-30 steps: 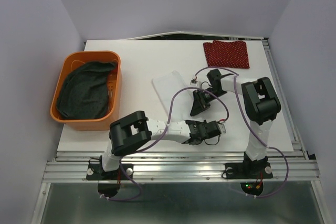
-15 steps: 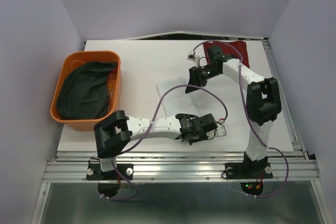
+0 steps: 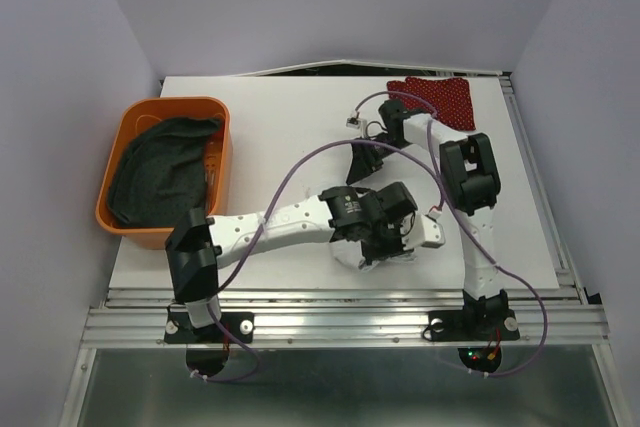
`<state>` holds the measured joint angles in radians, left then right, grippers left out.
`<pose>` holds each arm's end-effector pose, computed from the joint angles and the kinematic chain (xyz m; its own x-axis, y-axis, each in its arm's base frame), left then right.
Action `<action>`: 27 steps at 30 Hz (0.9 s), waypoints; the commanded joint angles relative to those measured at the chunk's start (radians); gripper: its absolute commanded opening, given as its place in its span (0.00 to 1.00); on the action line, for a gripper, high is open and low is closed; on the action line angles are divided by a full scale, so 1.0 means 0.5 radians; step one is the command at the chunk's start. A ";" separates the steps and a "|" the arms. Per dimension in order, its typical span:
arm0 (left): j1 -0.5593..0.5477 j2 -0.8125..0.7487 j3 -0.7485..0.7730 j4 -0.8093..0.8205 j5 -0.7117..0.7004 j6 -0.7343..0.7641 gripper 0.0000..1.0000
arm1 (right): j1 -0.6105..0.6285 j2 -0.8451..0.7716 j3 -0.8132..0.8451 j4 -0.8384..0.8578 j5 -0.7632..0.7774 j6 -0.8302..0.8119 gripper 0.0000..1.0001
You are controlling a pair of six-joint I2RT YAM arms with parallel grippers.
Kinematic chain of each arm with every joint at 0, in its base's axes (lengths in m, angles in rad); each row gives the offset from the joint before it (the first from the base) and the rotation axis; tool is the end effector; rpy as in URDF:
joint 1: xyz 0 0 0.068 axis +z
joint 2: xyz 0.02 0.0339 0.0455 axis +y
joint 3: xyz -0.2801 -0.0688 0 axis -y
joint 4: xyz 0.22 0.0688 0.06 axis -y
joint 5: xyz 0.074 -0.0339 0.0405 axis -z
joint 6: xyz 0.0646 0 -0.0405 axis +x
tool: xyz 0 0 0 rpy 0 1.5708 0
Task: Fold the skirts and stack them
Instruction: Fold the skirt
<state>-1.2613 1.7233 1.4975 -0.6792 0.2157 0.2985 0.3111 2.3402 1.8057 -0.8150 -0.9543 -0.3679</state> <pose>0.1011 -0.3615 0.2917 0.0565 0.7664 -0.6399 0.9982 -0.0563 0.0208 0.4210 0.1907 0.1456 -0.7417 -0.4569 -0.4911 -0.6583 0.3550 0.6638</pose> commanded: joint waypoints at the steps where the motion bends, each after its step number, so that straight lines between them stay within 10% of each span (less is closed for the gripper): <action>1: 0.218 -0.017 0.251 -0.212 0.362 0.145 0.00 | 0.068 0.057 0.073 -0.226 -0.055 -0.261 0.50; 9: 0.626 0.134 0.429 -0.375 0.670 0.483 0.00 | 0.105 0.032 -0.034 -0.444 -0.218 -0.454 0.29; 27: 1.099 0.241 -0.028 0.107 0.507 0.670 0.00 | 0.105 0.032 -0.016 -0.557 -0.153 -0.559 0.23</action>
<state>-0.7273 1.8324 1.5108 -0.7074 0.4873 0.5987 0.3614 2.3631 1.7813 -1.0519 -1.0348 -0.6106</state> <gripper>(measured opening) 0.018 0.235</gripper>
